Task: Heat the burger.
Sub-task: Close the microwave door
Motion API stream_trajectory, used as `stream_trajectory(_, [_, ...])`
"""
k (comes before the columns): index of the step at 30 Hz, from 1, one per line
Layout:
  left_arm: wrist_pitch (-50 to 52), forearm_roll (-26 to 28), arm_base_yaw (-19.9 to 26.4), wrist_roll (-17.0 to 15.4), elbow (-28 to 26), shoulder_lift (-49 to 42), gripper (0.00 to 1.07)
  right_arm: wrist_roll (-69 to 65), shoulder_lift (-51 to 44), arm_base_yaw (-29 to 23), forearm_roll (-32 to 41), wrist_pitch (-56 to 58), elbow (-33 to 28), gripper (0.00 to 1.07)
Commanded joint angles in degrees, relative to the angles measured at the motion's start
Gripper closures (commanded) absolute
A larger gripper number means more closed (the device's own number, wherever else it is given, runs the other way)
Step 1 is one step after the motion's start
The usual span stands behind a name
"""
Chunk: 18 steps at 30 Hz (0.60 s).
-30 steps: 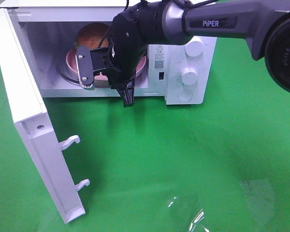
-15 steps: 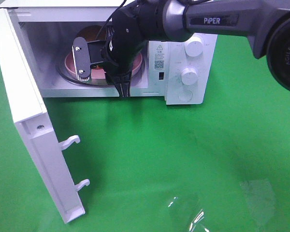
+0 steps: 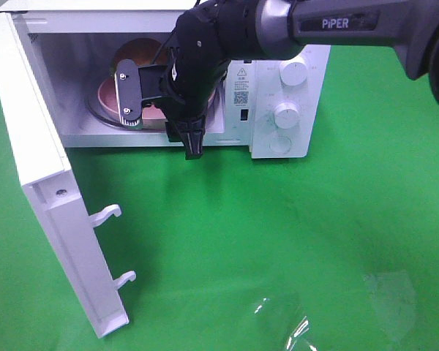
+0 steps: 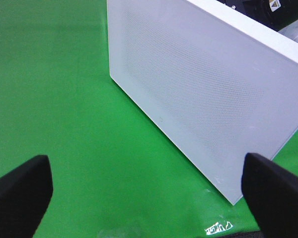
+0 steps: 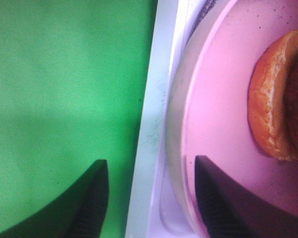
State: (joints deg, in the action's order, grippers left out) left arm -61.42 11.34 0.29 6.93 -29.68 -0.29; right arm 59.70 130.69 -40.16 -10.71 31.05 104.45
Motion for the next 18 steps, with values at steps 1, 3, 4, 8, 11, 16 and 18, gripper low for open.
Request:
stream_trajectory(1, [0.1, 0.6, 0.1, 0.0, 0.2, -0.2, 0.11, -0.5, -1.8, 0.1, 0.3, -2.2, -2.5, 0.49])
stream_trajectory(3, [0.1, 0.6, 0.1, 0.0, 0.2, -0.2, 0.11, -0.5, -4.2, 0.1, 0.5, -5.5, -6.5, 0.44])
stream_trajectory(4, [0.1, 0.6, 0.1, 0.0, 0.2, -0.2, 0.11, -0.5, -4.2, 0.1, 0.5, -5.5, -6.5, 0.44])
stream_trajectory(8, [0.1, 0.6, 0.1, 0.0, 0.2, -0.2, 0.11, -0.4, -8.0, 0.1, 0.2, -8.5, -12.5, 0.35])
stream_trajectory(11, [0.1, 0.6, 0.1, 0.0, 0.2, -0.2, 0.11, -0.4, -9.3, 0.1, 0.1, -9.5, -14.6, 0.33])
stream_trajectory(16, [0.1, 0.6, 0.1, 0.0, 0.2, -0.2, 0.11, -0.4, -12.7, 0.7, 0.1, -10.7, -18.3, 0.33])
stream_trajectory(18, [0.1, 0.6, 0.1, 0.0, 0.2, -0.2, 0.11, -0.4, -14.1, 1.3, 0.1, -10.7, -19.8, 0.33])
